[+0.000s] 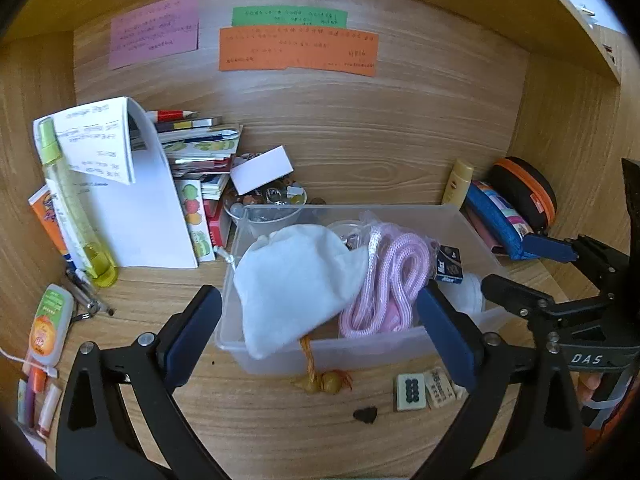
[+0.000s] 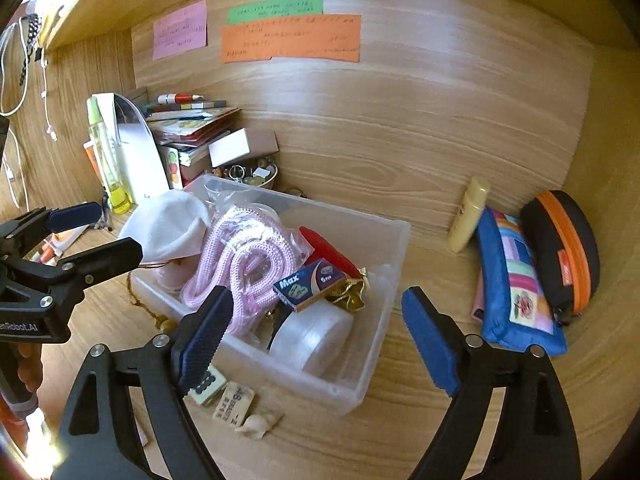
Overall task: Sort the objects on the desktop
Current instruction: 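Grasp the light teal bottle on the desk with the left gripper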
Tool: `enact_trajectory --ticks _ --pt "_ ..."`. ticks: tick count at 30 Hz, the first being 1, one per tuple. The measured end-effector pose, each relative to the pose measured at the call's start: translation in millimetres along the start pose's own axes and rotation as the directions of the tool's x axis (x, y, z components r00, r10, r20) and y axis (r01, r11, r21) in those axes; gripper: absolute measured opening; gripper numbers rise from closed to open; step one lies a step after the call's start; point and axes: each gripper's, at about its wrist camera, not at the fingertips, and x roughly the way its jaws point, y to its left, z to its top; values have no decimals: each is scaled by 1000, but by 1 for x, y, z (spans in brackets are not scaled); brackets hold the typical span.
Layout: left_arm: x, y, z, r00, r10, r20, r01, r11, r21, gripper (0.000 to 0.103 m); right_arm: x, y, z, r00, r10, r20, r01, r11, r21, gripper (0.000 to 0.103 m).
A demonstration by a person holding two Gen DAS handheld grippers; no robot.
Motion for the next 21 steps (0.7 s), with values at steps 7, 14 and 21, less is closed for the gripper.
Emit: enact_trajectory --ticks 7,14,21 --pt "-15 8 -17 1000 11 -13 -11 1000 -20 99 -17 5 -14 1000 -4 7 4 1000 19 85" --pt "-17 18 -46 997 16 -76 -20 999 -44 100 -24 11 -35 1000 -4 -14 4 1000 27 85" --pt "-13 12 -83 984 -1 -176 -7 999 -45 100 -20 11 -62 998 -7 -62 10 999 48 85"
